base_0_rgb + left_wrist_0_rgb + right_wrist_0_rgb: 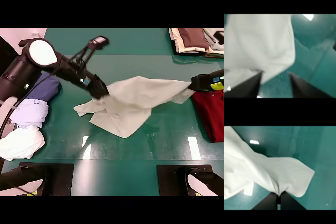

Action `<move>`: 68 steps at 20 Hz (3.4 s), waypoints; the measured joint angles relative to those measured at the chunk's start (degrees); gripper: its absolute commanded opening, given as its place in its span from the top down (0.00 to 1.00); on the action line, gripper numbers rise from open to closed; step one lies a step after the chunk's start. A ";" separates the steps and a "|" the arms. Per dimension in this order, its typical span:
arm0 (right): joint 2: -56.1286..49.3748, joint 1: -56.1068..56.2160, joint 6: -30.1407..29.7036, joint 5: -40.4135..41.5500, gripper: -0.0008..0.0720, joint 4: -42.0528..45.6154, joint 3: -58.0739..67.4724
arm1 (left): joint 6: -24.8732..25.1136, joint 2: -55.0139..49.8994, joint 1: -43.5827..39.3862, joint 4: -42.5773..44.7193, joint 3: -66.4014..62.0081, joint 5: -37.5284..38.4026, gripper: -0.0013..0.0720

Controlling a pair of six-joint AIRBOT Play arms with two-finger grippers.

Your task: Fold the shirts.

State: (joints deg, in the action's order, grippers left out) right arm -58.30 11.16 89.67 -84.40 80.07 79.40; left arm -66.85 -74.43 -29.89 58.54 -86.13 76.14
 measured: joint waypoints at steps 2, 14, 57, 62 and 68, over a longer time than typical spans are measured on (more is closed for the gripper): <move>0.59 -0.98 -0.31 0.31 0.96 -1.03 0.00 | -1.16 1.64 -1.81 1.95 1.03 1.70 0.30; 1.11 -1.90 -0.81 1.92 0.96 -2.49 0.00 | -11.61 -5.84 20.55 5.16 18.25 -10.82 0.29; -17.42 -3.41 -3.67 0.28 0.97 5.75 35.54 | -7.82 12.70 31.28 7.32 -12.46 -7.04 0.95; -34.86 -5.90 -3.87 0.07 0.95 0.92 34.84 | -6.51 -5.68 31.28 7.15 -4.70 -10.73 0.64; -43.28 -8.07 -3.87 0.66 0.43 -5.01 36.72 | -8.63 -14.91 33.90 7.04 -4.00 -13.86 0.15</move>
State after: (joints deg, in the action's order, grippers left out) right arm -101.58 3.09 85.80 -83.74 75.07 116.11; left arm -75.48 -89.34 4.01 65.58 -90.13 62.28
